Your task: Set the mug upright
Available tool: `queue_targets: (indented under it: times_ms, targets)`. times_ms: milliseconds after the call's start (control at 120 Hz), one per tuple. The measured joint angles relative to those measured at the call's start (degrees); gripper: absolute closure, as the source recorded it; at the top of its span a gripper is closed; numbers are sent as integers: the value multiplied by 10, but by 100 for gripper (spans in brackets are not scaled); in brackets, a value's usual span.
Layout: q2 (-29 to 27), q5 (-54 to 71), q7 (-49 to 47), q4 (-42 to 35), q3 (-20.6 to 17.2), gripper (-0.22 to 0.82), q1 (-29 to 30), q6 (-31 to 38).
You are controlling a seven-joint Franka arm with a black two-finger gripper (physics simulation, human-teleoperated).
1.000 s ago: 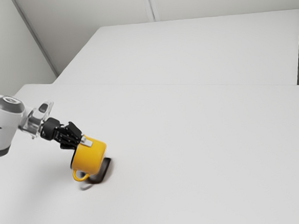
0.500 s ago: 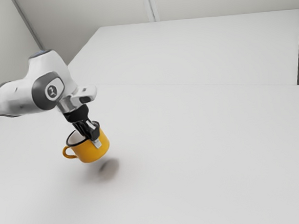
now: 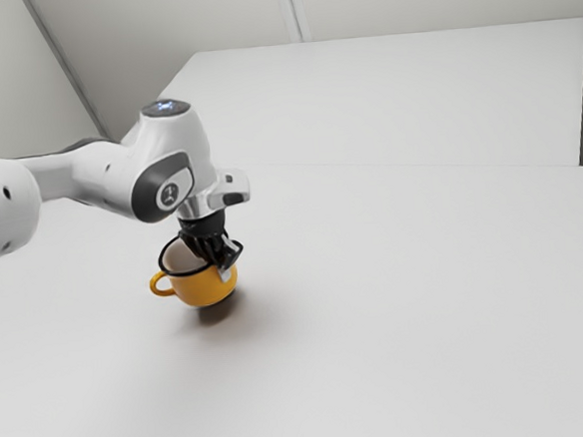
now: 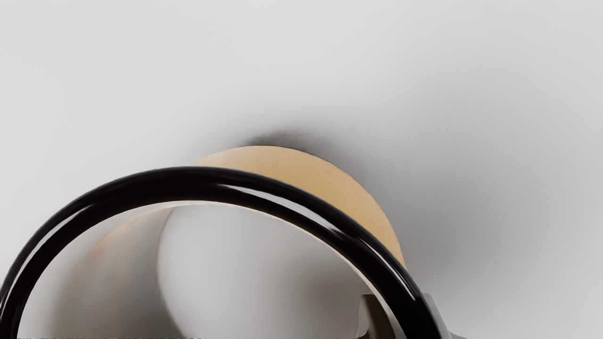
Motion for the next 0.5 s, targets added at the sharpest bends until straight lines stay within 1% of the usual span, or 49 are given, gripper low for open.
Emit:
queue_targets:
  times_ms: [133,258,500]
  targets:
    - [32,-1,-37,2,0,77,-14,46]
    - [48,0,-67,4,1,77,-1,85]
    - [70,1,-113,7,1,77,-5,126]
